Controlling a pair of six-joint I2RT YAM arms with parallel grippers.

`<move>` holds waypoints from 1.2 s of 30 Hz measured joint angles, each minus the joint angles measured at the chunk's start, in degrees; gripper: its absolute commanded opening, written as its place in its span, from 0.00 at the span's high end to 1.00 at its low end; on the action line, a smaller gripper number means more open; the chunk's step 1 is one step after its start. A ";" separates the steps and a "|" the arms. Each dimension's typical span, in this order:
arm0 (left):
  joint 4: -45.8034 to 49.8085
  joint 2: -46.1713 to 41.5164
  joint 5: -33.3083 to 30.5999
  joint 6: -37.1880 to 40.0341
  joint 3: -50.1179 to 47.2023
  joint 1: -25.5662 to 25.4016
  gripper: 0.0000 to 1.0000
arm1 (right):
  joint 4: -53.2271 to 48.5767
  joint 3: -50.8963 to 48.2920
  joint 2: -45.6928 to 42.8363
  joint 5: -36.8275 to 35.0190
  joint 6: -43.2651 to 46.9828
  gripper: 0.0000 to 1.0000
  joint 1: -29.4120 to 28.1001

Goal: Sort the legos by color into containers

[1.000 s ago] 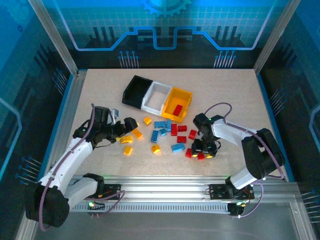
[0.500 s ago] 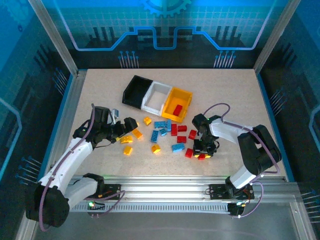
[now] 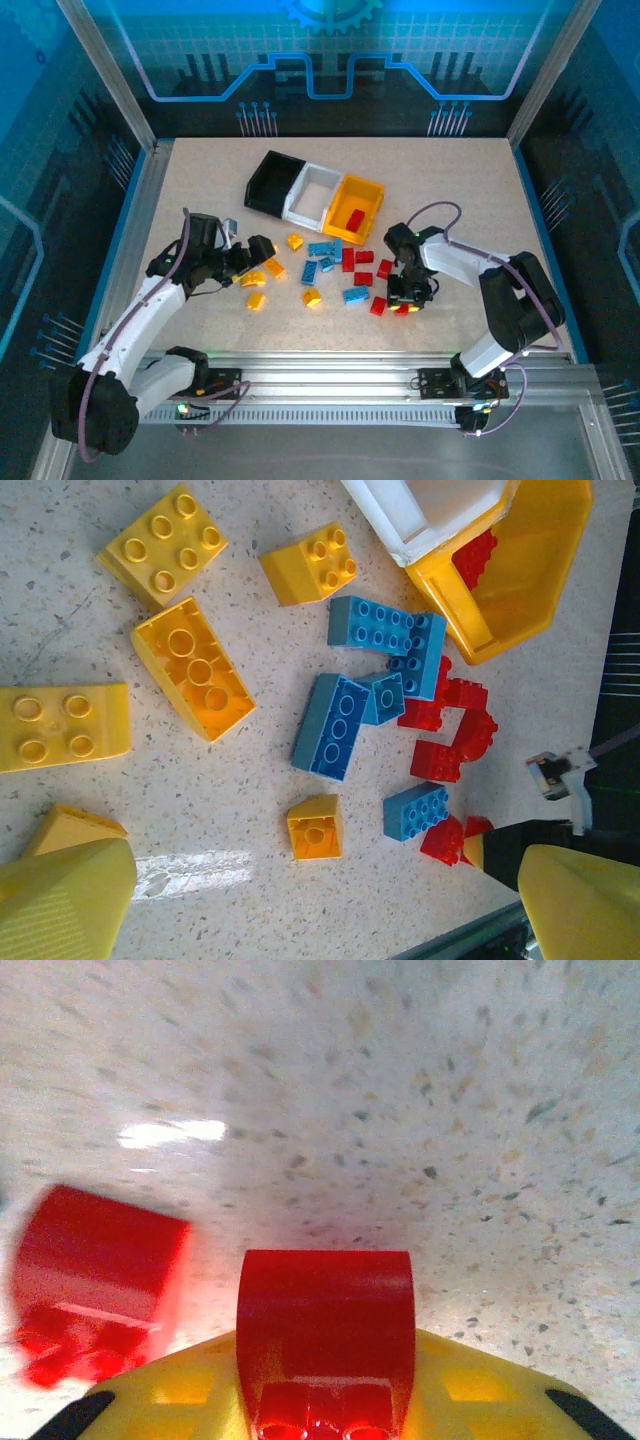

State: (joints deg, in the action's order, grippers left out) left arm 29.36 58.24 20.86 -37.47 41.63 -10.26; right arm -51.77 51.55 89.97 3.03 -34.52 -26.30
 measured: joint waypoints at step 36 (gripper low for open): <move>13.29 22.71 -6.54 12.68 20.20 -4.35 0.07 | -7.93 65.02 36.98 9.05 0.66 0.40 4.04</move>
State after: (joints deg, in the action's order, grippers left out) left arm 42.65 80.95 14.33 -24.80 61.82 -14.61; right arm -59.70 116.57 126.96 12.08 -33.87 -22.26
